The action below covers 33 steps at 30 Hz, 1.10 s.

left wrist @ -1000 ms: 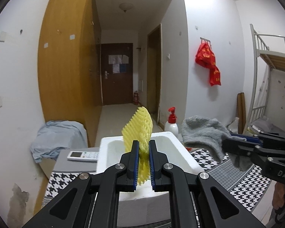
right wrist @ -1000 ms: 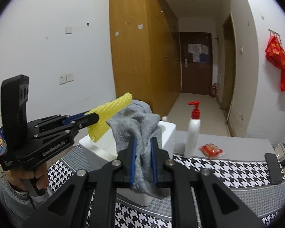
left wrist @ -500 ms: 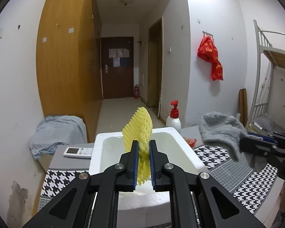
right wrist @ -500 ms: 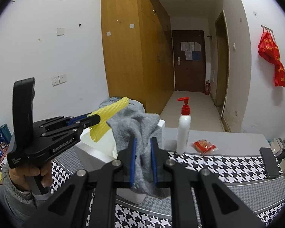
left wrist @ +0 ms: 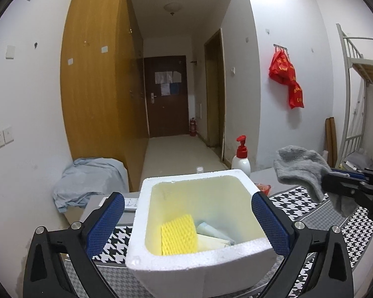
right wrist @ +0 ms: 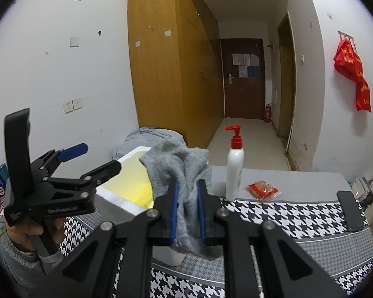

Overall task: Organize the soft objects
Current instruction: 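Lower the yellow sponge into the foam box and open the left gripper, then lower the grey cloth into the foam box and open the right gripper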

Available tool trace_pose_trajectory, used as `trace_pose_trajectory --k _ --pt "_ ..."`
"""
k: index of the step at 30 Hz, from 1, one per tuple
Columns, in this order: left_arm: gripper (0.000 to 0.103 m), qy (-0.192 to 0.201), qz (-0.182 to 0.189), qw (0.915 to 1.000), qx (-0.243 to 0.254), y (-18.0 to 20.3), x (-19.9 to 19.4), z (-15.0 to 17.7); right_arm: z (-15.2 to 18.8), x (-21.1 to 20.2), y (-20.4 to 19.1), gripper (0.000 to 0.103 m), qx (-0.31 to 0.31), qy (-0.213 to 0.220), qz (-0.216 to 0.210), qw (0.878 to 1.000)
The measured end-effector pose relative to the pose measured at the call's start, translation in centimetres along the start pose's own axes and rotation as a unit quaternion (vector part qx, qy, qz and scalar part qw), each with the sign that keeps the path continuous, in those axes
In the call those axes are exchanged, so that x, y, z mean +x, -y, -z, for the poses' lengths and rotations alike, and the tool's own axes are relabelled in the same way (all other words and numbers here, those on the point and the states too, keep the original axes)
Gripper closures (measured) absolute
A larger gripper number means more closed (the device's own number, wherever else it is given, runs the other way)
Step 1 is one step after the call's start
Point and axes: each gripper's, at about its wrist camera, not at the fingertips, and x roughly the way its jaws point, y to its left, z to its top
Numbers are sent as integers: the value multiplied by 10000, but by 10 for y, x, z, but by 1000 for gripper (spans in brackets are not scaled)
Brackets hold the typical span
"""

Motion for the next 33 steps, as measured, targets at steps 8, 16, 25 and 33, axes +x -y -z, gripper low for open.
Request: trace_pose_trajectory --k 8,16,25,33 --pt "1 142 -135 9998 -107 -13 -16 0 -2 0 -7 85 -111 20 -53 9999" --pt "1 146 -337 9992 -154 -33 -30 6 -7 12 -19 85 -171 8 -212 9996" --pt "1 197 -678 9969 -349 -60 -48 14 -13 32 -40 85 -316 -58 -446 9985" --pt "1 166 -878 9952 -397 -71 -57 22 -19 49 -58 85 -419 -129 -682 9967"
